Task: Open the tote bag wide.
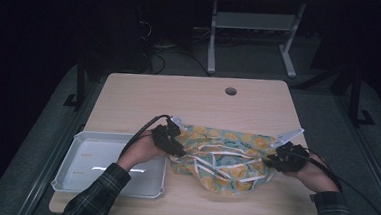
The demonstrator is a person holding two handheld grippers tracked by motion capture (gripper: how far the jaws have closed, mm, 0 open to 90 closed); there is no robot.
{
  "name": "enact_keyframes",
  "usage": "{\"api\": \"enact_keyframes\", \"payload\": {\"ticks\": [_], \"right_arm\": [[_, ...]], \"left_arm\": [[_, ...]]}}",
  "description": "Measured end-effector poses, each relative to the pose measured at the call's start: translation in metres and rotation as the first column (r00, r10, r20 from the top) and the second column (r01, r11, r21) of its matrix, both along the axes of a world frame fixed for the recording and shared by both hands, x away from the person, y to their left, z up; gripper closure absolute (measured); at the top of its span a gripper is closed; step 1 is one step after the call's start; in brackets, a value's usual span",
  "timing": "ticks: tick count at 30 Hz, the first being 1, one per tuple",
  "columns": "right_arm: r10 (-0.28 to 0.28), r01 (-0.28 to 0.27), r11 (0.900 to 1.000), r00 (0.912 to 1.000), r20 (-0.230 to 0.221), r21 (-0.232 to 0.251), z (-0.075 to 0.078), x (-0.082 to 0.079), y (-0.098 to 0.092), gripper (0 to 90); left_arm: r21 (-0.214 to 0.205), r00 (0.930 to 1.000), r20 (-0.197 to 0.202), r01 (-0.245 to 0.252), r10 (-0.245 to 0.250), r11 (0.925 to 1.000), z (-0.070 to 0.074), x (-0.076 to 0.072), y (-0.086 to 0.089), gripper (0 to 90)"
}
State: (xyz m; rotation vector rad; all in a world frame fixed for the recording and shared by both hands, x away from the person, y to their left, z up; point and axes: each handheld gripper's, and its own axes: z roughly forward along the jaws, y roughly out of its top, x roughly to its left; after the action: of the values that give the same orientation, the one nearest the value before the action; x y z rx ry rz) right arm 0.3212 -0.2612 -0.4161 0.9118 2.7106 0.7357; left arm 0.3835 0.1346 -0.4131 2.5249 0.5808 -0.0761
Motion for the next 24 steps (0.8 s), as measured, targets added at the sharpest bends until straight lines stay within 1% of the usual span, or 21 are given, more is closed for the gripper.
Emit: {"api": "enact_keyframes", "payload": {"ticks": [1,2,4,5,7,10,12,14,15,17,19,21,24], "right_arm": [[-0.008,0.007,0.9999,0.9999,0.010,0.013,0.005,-0.001,-0.003,70.2],[-0.012,0.011,0.9996,0.9997,0.021,0.026,0.009,-0.002,-0.006,67.9],[-0.021,0.020,0.9984,0.9992,0.034,0.052,0.016,-0.004,-0.011,64.9],[-0.024,0.021,0.9979,0.9987,0.045,0.062,0.019,-0.004,-0.014,63.9],[-0.031,0.026,0.9960,0.9975,0.063,0.086,0.027,-0.007,-0.018,62.6],[-0.033,0.025,0.9942,0.9964,0.077,0.105,0.036,-0.010,-0.020,60.6],[-0.030,0.018,0.9930,0.9944,0.101,0.117,0.043,-0.012,-0.021,59.2],[-0.025,0.011,0.9914,0.9936,0.110,0.130,0.049,-0.014,-0.021,59.1],[-0.015,-0.001,0.9904,0.9934,0.114,0.139,0.051,-0.015,-0.019,59.1],[0.011,-0.027,0.9879,0.9944,0.105,0.153,0.053,-0.017,-0.012,59.0],[0.049,-0.066,0.9836,0.9938,0.100,0.168,0.053,-0.018,-0.003,58.7],[0.078,-0.094,0.9792,0.9926,0.094,0.180,0.053,-0.019,0.006,58.9],[0.121,-0.136,0.9739,0.9886,0.089,0.182,0.053,-0.019,0.021,60.4]], "left_arm": [[-0.017,1.0000,-0.005,-0.005,0.005,0.9998,0.004,0.001,0.004,64.7],[-0.027,0.9999,-0.005,-0.010,0.010,0.9996,0.007,0.000,0.007,61.5],[-0.047,0.9998,0.006,-0.020,0.020,0.9987,0.014,-0.001,0.012,57.8],[-0.063,0.9997,0.000,-0.025,0.025,0.9977,0.018,-0.003,0.015,55.8],[-0.087,0.9997,0.005,-0.024,0.025,0.9959,0.025,-0.005,0.020,54.3],[-0.100,0.9997,0.016,-0.015,0.017,0.9949,0.032,-0.012,0.024,52.3],[-0.100,0.9998,0.018,-0.005,0.007,0.9949,0.033,-0.017,0.027,51.1],[-0.096,0.9998,0.021,0.001,0.001,0.9954,0.033,-0.022,0.030,50.1],[-0.092,0.9998,0.020,0.005,-0.003,0.9958,0.032,-0.025,0.031,50.0],[-0.088,0.9996,0.025,0.012,-0.010,0.9961,0.031,-0.031,0.034,48.8],[-0.085,0.9995,0.030,0.010,-0.008,0.9963,0.029,-0.036,0.039,47.7],[-0.086,0.9993,0.036,0.014,-0.011,0.9962,0.028,-0.040,0.044,47.3],[-0.084,0.9993,0.038,0.011,-0.008,0.9964,0.024,-0.047,0.050,47.2]]}}
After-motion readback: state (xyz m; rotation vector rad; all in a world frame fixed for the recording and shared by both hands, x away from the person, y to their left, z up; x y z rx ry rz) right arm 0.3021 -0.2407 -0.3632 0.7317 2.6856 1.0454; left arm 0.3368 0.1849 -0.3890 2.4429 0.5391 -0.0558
